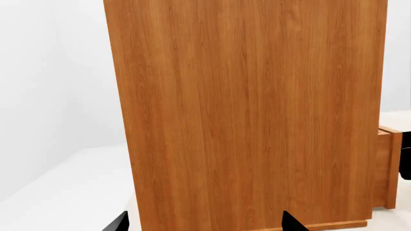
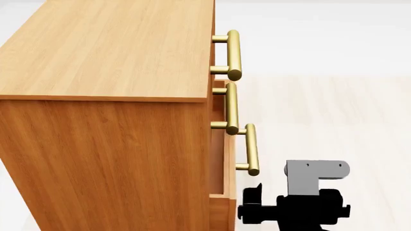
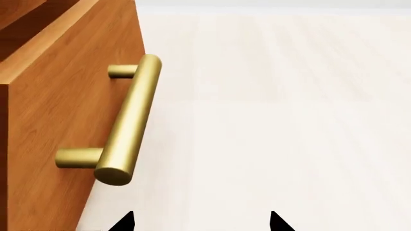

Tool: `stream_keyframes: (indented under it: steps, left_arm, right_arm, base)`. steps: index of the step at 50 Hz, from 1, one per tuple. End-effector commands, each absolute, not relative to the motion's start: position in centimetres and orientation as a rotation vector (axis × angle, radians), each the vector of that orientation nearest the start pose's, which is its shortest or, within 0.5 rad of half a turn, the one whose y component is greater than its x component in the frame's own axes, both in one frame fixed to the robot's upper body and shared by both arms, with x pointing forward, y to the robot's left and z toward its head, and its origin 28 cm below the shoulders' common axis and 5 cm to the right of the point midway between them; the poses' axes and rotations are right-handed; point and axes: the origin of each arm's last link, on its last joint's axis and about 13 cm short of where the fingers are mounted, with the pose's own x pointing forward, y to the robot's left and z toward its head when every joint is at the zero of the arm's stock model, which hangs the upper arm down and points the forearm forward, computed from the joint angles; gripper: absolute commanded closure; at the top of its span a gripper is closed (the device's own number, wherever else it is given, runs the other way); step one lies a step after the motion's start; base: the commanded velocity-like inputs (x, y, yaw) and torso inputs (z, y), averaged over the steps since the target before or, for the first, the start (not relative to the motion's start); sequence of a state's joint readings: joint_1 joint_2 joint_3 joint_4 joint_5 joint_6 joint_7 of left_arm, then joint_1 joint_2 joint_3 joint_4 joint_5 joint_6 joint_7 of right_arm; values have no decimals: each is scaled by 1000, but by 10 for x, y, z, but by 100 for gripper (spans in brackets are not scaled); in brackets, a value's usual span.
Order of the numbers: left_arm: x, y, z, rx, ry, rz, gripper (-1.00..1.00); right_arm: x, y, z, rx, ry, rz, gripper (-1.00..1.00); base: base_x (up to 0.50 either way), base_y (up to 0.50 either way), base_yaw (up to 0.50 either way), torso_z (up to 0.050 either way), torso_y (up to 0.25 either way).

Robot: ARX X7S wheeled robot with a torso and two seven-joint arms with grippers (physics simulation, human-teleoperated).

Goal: Put the bowl in the bottom drawer of the cabinet and close it.

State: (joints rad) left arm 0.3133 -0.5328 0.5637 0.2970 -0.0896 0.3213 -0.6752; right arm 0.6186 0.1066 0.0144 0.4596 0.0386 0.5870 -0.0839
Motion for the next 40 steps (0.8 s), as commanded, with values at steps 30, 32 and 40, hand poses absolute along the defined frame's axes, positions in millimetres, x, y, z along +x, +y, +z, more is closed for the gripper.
stream_keyframes:
  steps: [30, 32, 40]
  left_arm:
    - [102, 201, 24, 82, -148, -25, -100]
    - [101, 201, 24, 82, -149, -25, -100]
    - [102, 202, 23, 81, -149, -25, -100]
  right_arm:
    - [332, -114, 50, 2, 440, 72, -100]
    - [332, -113, 50, 3, 440, 74, -100]
    - [335, -109, 50, 6, 428, 95, -100]
  base:
    - [0, 0, 0, 0, 0]
    - [0, 0, 0, 0, 0]
    - [0, 0, 0, 0, 0]
